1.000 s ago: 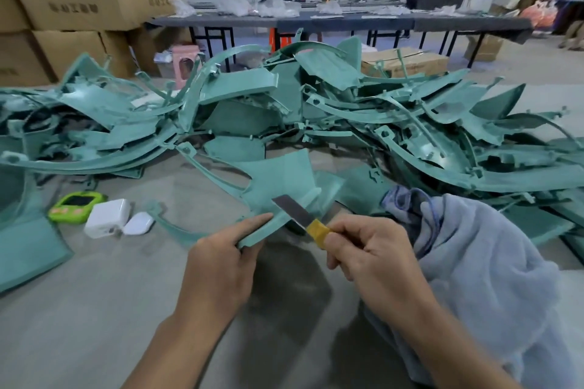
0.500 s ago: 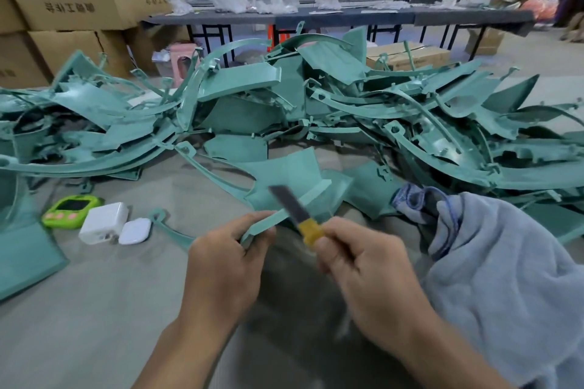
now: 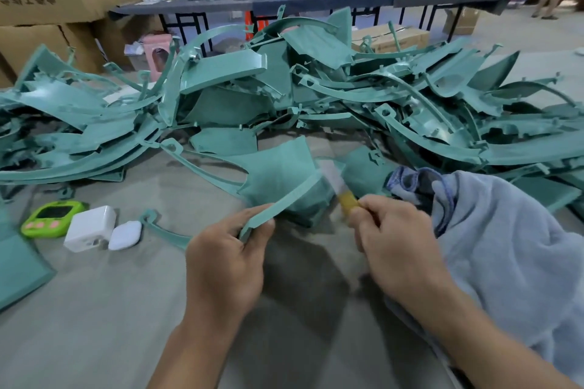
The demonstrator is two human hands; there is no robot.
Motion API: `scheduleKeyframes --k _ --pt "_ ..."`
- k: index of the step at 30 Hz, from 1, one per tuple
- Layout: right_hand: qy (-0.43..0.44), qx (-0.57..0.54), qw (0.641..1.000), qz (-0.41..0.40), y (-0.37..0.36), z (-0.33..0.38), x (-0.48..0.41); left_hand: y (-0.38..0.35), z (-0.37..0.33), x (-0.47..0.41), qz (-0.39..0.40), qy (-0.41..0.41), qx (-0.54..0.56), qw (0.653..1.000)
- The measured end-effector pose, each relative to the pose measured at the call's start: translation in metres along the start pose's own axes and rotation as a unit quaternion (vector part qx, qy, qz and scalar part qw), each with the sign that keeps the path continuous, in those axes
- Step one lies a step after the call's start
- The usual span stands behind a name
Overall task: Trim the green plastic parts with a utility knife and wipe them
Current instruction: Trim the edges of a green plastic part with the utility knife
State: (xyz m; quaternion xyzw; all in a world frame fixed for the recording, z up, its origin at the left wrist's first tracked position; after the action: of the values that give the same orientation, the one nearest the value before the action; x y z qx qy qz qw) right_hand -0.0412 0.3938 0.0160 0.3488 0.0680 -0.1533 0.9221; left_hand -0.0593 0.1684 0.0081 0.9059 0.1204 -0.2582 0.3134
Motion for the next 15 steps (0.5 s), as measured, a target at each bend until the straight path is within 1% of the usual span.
scheduleKeyframes --k 1,2,3,4,5,6,7,8,9,10,11,12,15 --pt "-0.03 0.022 0.999 -0.034 0.009 -0.008 -0.006 0.0 -0.002 0.001 -0.003 -0.003 0.0 1.0" --pt "-0.043 0.022 0.998 -0.051 0.015 -0.013 -0.01 0.0 -0.004 0.002 -0.006 -0.003 0.0 1.0" --pt "-0.043 0.004 0.998 -0.049 0.018 -0.016 -0.012 -0.001 -0.005 0.003 -0.006 -0.002 0.001 1.0" --pt "-0.036 -0.039 0.998 -0.038 0.018 -0.016 -0.012 -0.001 -0.007 0.005 -0.003 0.002 0.008 1.0" --pt "-0.036 -0.108 0.993 -0.02 0.014 -0.016 -0.011 -0.001 -0.008 0.008 0.0 0.005 0.019 1.0" --pt "-0.053 -0.2 0.978 0.01 0.008 -0.015 -0.008 0.0 -0.012 0.009 0.004 -0.004 0.029 1.0" --pt "-0.087 -0.301 0.949 0.044 0.002 -0.015 -0.007 0.001 -0.016 0.011 0.009 -0.025 0.031 0.999" --pt "-0.135 -0.396 0.905 0.078 -0.002 -0.017 -0.005 0.002 -0.022 0.012 0.017 -0.065 0.015 0.998" --pt "-0.184 -0.472 0.856 0.106 -0.006 -0.018 -0.004 0.002 -0.031 0.015 0.03 -0.126 -0.018 0.991" --pt "-0.223 -0.524 0.813 0.122 -0.008 -0.02 -0.002 0.001 -0.04 0.017 0.043 -0.195 -0.061 0.978" --pt "-0.25 -0.552 0.785 0.13 -0.009 -0.024 -0.002 0.0 -0.046 0.016 0.054 -0.244 -0.096 0.964" --pt "-0.267 -0.565 0.769 0.134 -0.011 -0.026 -0.001 0.0 -0.049 0.014 0.066 -0.264 -0.116 0.955" --pt "-0.297 -0.586 0.739 0.152 -0.014 -0.028 0.0 0.0 -0.048 0.008 0.093 -0.257 -0.131 0.953"
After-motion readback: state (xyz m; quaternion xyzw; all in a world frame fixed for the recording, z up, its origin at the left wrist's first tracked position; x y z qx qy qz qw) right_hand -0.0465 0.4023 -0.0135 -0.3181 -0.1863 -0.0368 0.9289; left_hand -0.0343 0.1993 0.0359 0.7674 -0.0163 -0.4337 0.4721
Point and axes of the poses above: each hand's wrist, its own x-axis away from the middle knuckle, its own y-axis out of the back of the hand, z = x × y, the point moved 6 cm from there along -x, towards the middle knuckle, and after that the axes turned 3 degrees about -x, right-handed, at the moved point
